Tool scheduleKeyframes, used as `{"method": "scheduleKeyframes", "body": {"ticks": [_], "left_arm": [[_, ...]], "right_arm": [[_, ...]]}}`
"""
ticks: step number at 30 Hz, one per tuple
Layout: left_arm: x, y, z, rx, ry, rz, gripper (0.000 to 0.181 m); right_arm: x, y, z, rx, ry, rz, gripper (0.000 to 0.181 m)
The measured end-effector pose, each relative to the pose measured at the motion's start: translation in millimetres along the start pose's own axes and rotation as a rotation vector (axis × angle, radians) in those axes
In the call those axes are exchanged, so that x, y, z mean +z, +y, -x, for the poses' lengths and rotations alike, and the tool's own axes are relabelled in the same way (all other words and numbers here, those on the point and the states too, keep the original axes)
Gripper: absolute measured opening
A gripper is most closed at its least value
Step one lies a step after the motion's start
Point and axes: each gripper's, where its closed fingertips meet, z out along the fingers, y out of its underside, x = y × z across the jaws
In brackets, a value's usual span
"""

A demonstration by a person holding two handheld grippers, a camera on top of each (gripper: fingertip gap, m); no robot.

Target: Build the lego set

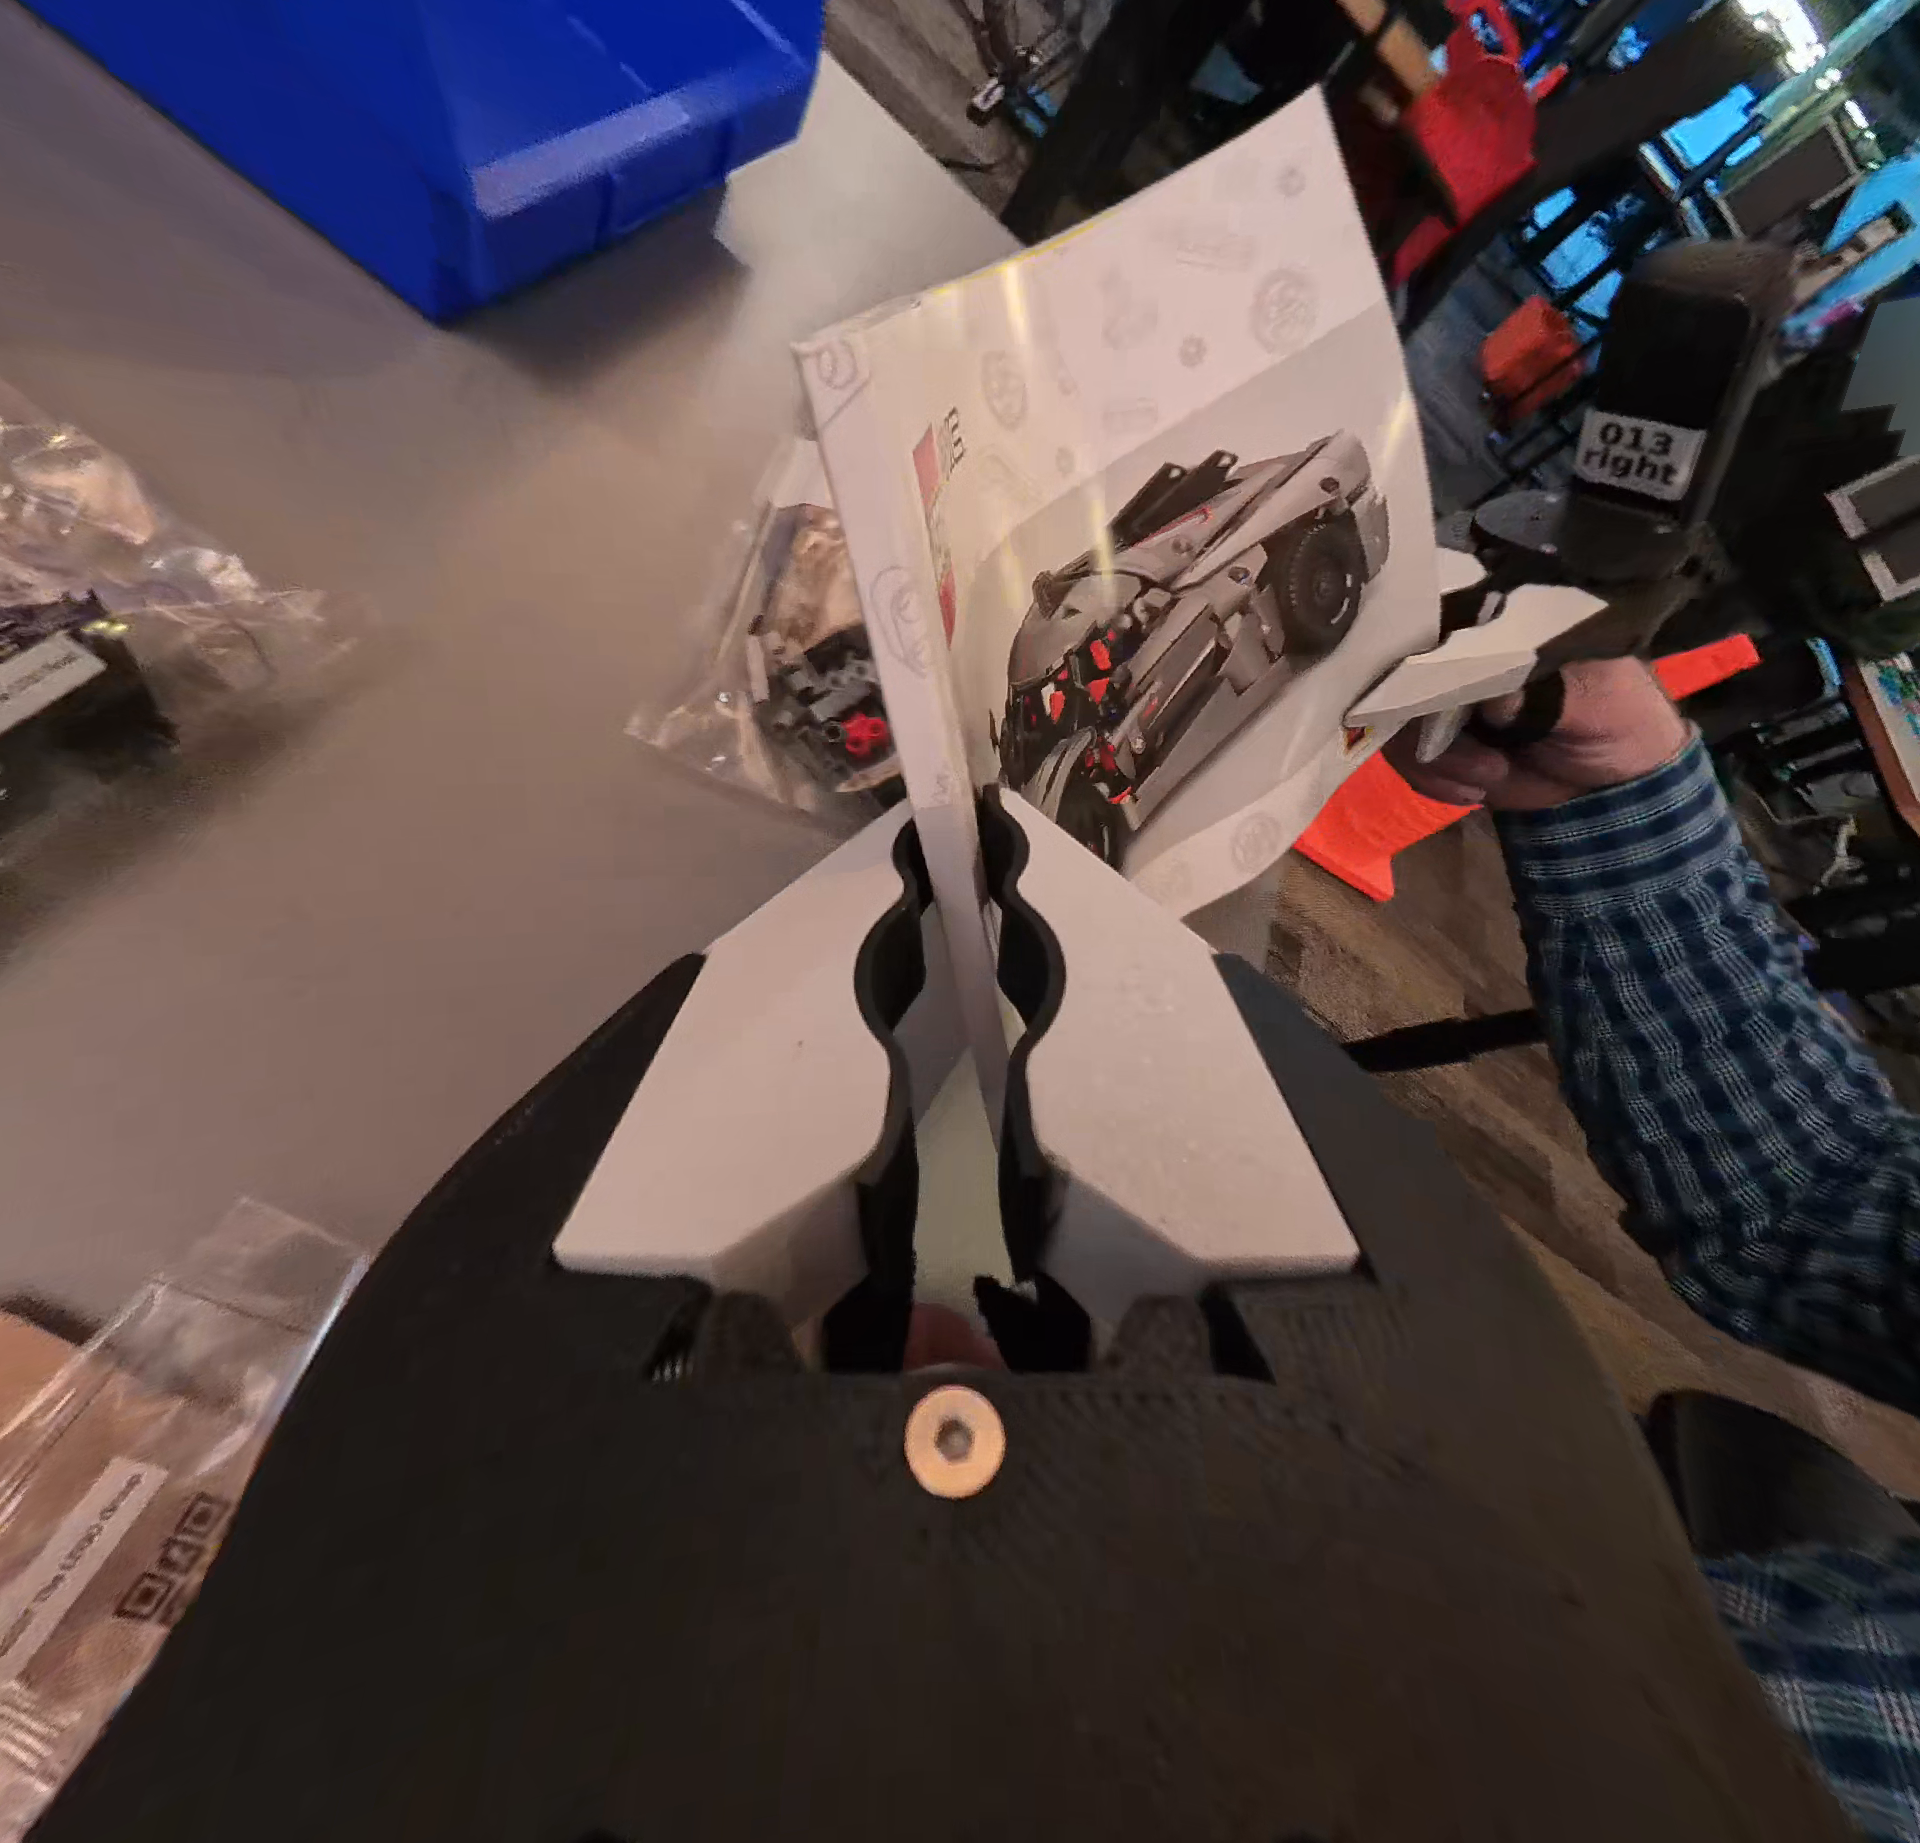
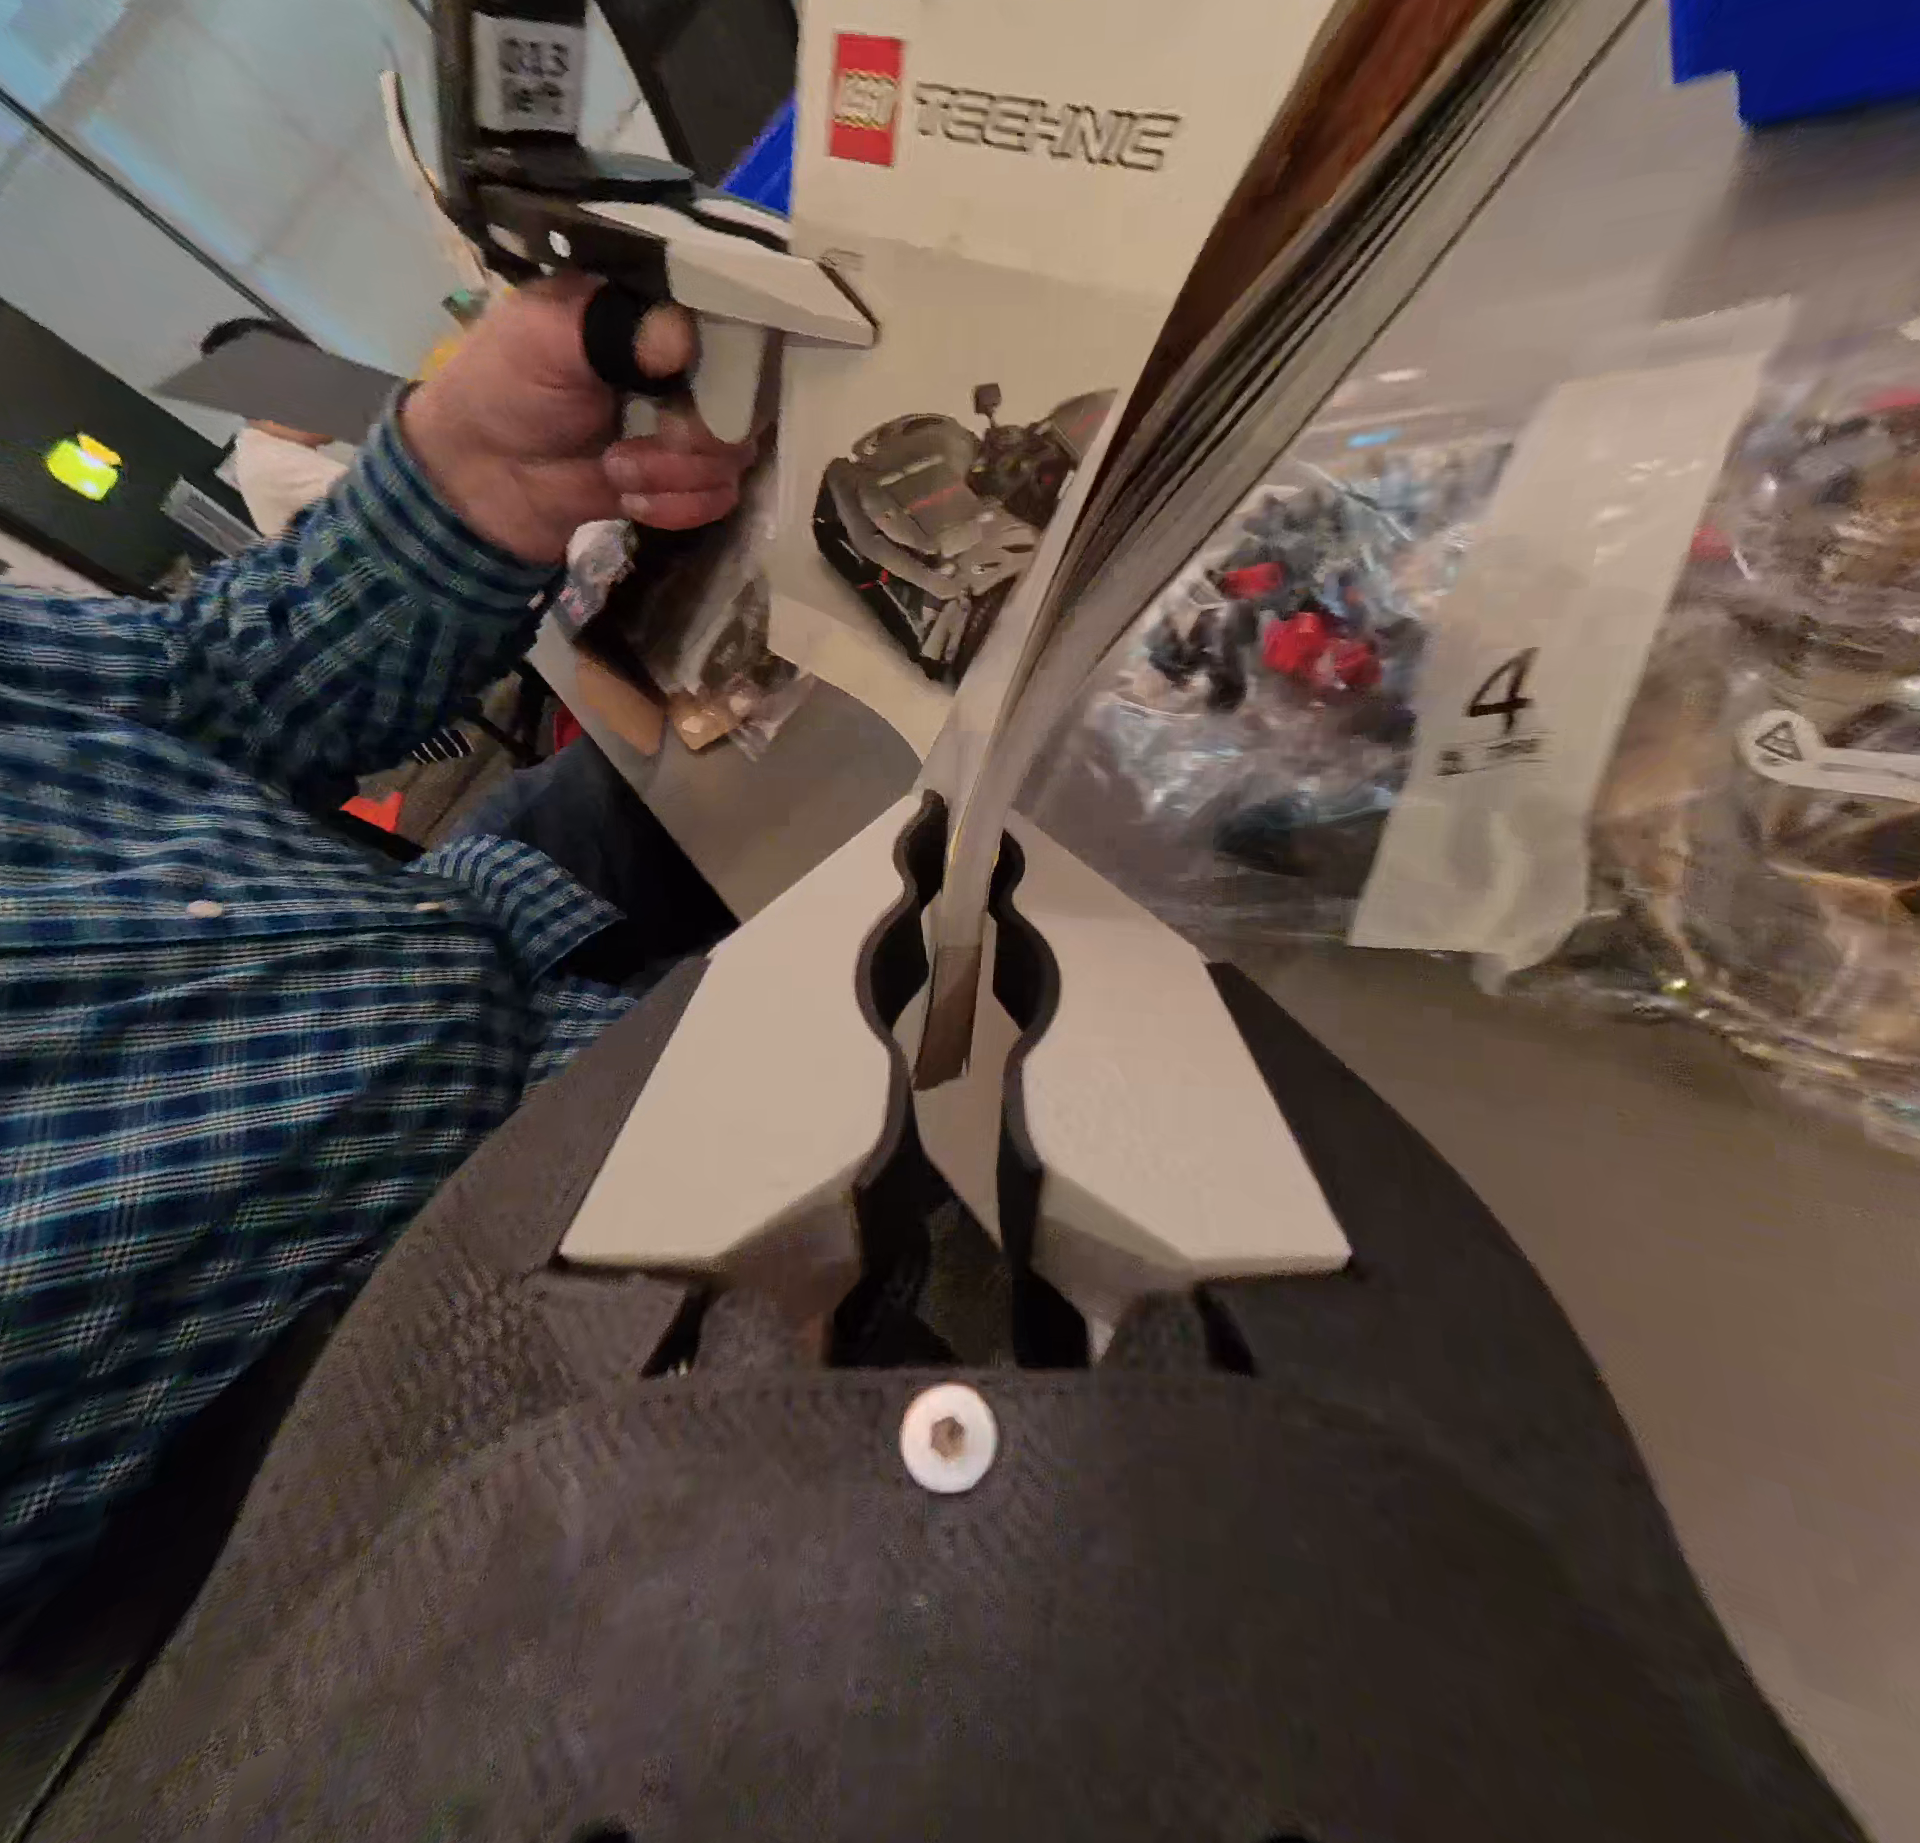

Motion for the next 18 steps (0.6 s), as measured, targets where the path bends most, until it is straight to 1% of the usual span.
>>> {"method": "scheduleKeyframes", "body": {"ticks": [4,6,8,12,15,17,18], "left_arm": [[6.1,15.5,27.9,-0.084,-0.065,0.020,0.005],[6.1,22.7,38.4,-0.108,-0.090,0.021,0.005],[5.1,26.2,43.0,-0.140,-0.086,0.012,0.005],[1.7,28.9,42.8,-0.132,-0.079,-0.015,0.005],[-2.2,26.7,38.0,-0.093,-0.075,-0.030,0.005],[-6.1,24.7,32.4,-0.067,-0.062,-0.037,0.004],[-8.9,23.0,31.1,-0.055,-0.067,-0.044,0.004]], "right_arm": [[23.9,5.7,-31.5,0.068,0.048,0.140,0.005],[33.1,11.4,-45.7,0.078,0.106,0.208,0.008],[36.0,13.8,-57.9,0.070,0.168,0.253,0.012],[39.2,8.9,-58.4,0.069,0.173,0.233,0.014],[40.6,16.8,-56.9,0.050,0.182,0.260,0.015],[37.6,18.4,-55.3,0.047,0.180,0.263,0.025],[34.2,18.3,-60.0,0.038,0.217,0.267,0.030]]}}
